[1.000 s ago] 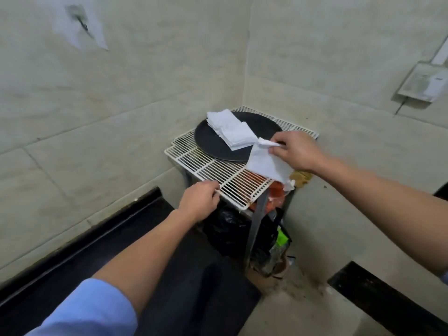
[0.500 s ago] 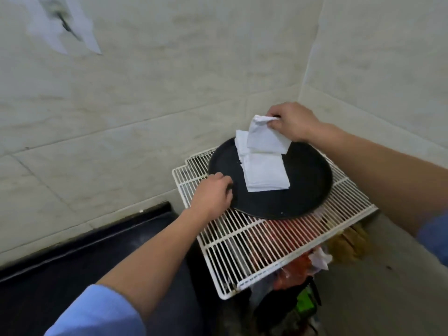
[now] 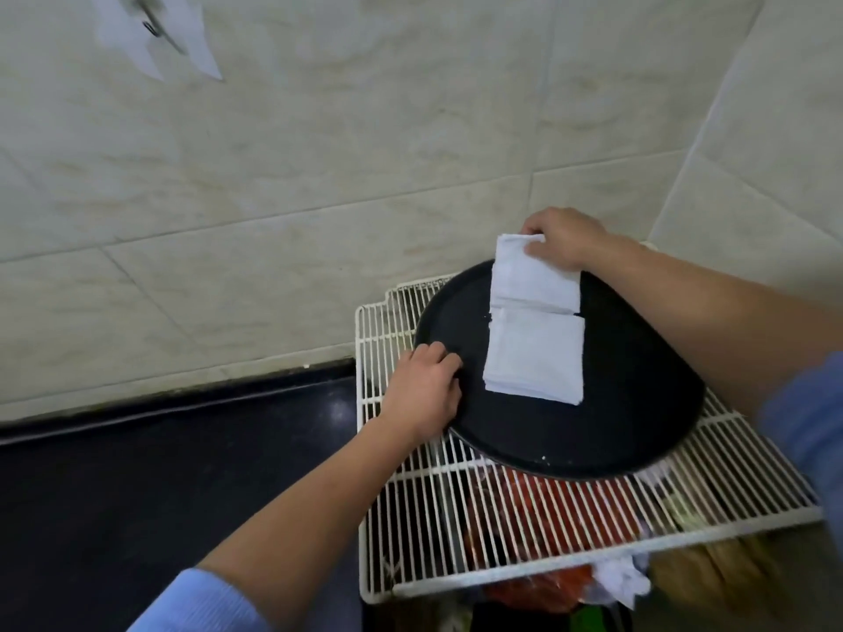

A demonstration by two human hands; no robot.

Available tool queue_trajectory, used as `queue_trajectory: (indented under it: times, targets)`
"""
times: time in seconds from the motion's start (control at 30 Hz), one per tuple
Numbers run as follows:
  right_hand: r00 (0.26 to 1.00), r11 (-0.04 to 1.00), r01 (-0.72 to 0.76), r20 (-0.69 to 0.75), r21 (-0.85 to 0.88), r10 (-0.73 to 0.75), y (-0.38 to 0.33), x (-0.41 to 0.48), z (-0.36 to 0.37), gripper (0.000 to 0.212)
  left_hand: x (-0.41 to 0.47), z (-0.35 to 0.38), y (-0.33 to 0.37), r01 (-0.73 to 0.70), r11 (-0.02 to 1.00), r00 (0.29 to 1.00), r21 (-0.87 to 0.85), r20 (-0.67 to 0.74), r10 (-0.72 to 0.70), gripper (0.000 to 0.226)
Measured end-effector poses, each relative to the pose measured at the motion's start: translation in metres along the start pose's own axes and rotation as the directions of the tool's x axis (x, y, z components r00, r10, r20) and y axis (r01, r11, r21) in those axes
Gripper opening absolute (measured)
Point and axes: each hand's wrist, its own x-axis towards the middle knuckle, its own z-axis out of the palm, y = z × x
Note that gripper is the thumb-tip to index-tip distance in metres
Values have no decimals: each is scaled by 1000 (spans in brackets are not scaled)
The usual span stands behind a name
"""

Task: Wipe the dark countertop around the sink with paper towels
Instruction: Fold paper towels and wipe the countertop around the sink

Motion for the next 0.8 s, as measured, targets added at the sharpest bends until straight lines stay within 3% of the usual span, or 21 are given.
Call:
queue_trajectory:
  times: [0.13, 0.3, 0.5, 0.6, 0.7, 0.8]
  targets:
    - [996, 999, 7, -94, -36, -10, 1, -7, 34, 47, 0, 3, 0, 8, 1000, 1000, -11, -23, -9, 26]
    - [999, 996, 31, -39, -88, -35, -4, -21, 74, 66, 1, 7, -1, 5, 1000, 999, -4, -39, -5, 25]
    - [1000, 991, 23, 14, -133, -21, -10, -19, 62, 70, -5, -3, -4, -11, 999, 998, -43, -59, 8, 27]
    - [998, 988, 1, -55, -156, -10, -32, -21, 43, 68, -20, -21, -17, 10, 999, 992, -39, -129, -15, 28]
    - [977, 984, 72, -188, -162, -103, -87, -27, 25, 54, -53, -40, -46, 101, 995, 986, -23, -130, -103, 27]
    - [951, 970, 217, -198, -110, -235, -165, -45, 30, 42, -110, -57, -83, 232, 973, 970, 1, -78, -232, 24]
